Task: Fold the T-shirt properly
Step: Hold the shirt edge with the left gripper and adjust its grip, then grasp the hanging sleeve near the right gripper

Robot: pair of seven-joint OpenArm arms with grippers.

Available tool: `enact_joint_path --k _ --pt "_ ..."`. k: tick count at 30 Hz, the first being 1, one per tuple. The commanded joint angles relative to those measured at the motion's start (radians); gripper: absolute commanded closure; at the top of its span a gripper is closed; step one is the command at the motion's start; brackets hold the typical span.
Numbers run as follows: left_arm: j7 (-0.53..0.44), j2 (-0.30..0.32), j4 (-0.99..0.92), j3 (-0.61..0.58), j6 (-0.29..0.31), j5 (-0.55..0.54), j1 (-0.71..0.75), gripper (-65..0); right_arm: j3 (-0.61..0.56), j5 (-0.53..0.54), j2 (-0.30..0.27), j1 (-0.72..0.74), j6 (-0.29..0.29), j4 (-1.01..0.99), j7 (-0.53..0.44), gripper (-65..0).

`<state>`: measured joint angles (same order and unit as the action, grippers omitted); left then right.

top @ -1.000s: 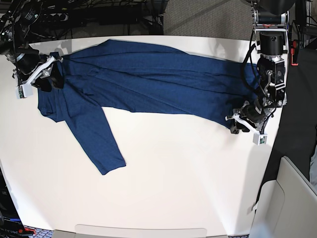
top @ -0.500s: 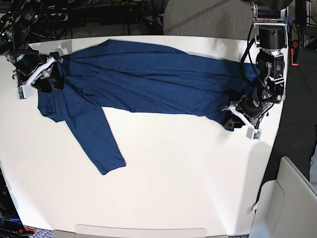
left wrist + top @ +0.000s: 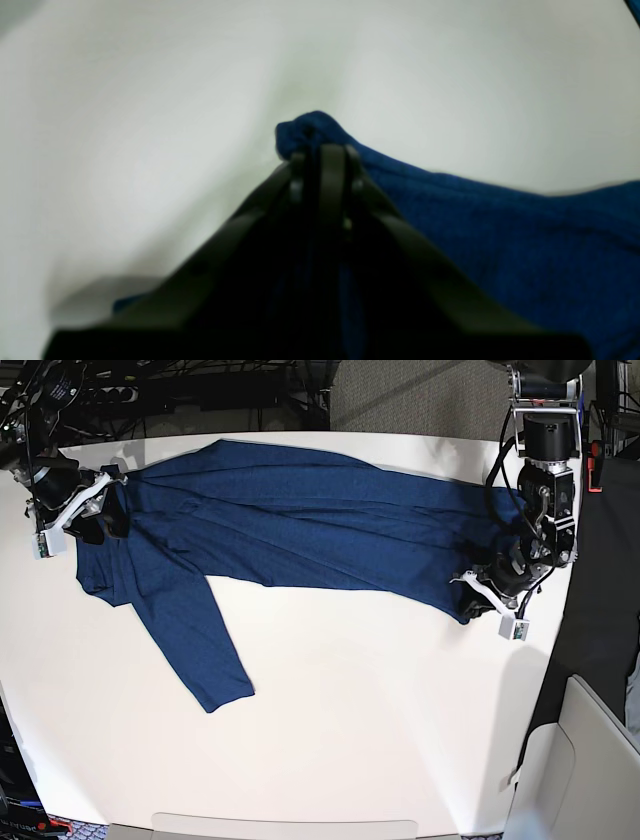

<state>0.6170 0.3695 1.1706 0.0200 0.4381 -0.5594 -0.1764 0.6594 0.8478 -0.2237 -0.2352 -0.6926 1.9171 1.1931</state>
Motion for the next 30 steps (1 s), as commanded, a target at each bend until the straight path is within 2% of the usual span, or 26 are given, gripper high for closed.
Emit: enact_joint_path --k 1,10,17,27,30 --pt "-0.030 0.021 0.045 0.036 -0.003 -0.012 -0.016 -0.4 0.007 0.023 -0.015 0.006 -0.006 0.017 -0.020 -26.1" --pt "-0.026 0.021 0.269 0.131 -0.003 -0.011 0.131 -0.4 0.004 0.023 -0.015 0.009 -0.006 0.017 -0.020 -26.1" --pt "0.108 0.015 0.464 0.242 -0.003 -0.011 0.236 -0.4 0.003 0.023 -0.015 0.012 -0.006 0.017 -0.020 -26.1" --pt "0.116 0.013 0.504 0.252 -0.003 -0.011 0.320 -0.4 0.001 0.023 -0.015 0.017 -0.006 0.017 -0.020 -26.1" --pt "0.116 -0.016 0.501 0.255 -0.003 -0.011 0.328 -0.4 0.001 0.023 -0.015 0.021 -0.006 0.017 -0.020 -26.1"
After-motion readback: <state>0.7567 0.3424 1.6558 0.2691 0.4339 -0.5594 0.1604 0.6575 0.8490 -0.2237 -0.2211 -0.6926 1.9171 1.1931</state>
